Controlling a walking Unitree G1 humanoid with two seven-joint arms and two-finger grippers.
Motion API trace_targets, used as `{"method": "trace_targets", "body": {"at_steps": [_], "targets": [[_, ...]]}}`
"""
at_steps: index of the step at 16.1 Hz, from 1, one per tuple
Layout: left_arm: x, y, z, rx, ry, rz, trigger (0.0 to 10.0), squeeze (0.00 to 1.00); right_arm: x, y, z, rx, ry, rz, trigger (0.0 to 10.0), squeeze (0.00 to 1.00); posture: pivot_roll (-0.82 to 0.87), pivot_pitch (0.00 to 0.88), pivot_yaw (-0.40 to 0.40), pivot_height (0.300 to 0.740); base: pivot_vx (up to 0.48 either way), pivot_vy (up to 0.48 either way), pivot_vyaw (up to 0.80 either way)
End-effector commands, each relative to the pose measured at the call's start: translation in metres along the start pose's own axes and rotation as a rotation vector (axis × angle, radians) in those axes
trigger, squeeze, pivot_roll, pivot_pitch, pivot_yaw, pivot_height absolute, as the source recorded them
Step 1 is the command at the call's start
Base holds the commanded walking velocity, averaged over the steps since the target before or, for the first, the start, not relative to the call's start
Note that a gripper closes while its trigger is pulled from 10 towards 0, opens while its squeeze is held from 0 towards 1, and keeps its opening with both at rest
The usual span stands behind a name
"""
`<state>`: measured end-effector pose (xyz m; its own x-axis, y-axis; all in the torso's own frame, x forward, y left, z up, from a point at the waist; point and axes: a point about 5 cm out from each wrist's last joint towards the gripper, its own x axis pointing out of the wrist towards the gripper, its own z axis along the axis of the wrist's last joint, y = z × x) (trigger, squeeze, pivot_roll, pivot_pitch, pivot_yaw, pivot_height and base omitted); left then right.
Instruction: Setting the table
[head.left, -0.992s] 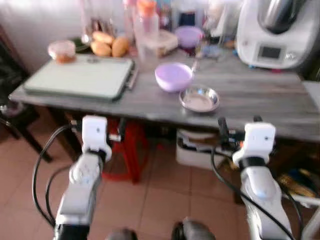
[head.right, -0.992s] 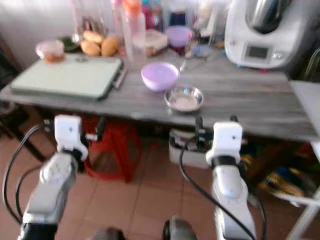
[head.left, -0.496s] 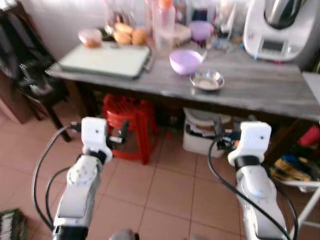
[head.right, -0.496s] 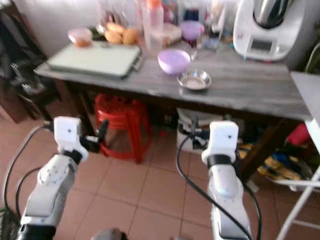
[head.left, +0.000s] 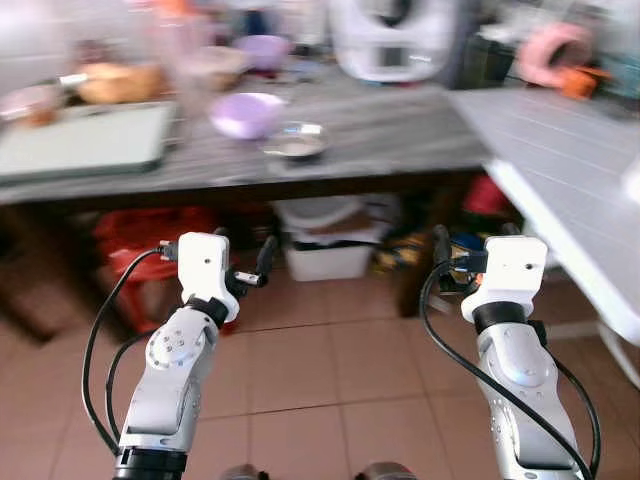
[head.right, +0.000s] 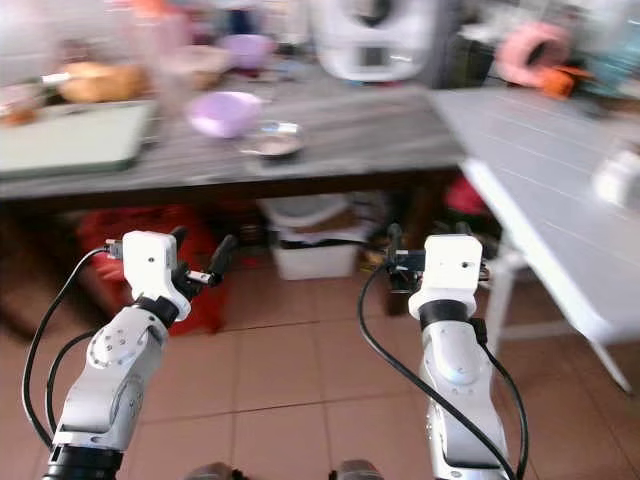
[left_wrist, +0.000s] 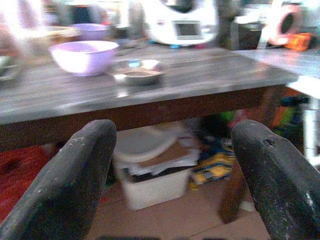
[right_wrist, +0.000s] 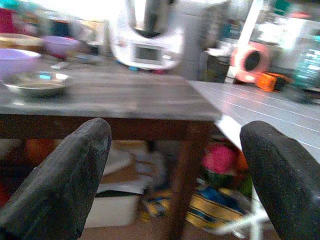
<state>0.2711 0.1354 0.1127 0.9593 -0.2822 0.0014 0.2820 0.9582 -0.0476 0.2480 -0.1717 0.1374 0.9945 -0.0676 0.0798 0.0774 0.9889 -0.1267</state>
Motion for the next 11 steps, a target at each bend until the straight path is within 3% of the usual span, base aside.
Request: {"method": "trace_targets", "body": {"at_steps": [1,5,11], "targets": [[0.001,0.001,0.004,0.007,-0.014,-0.005,10.0,0.00,0.003,0.000,0.002,0.006,-0.009,0.002,10.0,0.00,-0.05,0.000,0.022,0.740,0.000,0.000,0.00],[-0.003,0.004,0.003,0.005,-0.009,0.014,10.0,0.00,0.001,0.001,0.001,0.007,-0.008,0.013,10.0,0.00,-0.05,0.000,0.024,0.740,0.000,-0.403,0.00],[-0.031,0.025,-0.001,0.070,0.013,0.198,10.0,0.00,-0.014,0.007,0.004,0.036,-0.026,0.058,10.0,0.00,-0.04,0.000,0.029,0.740,0.000,-0.432,0.00]]}}
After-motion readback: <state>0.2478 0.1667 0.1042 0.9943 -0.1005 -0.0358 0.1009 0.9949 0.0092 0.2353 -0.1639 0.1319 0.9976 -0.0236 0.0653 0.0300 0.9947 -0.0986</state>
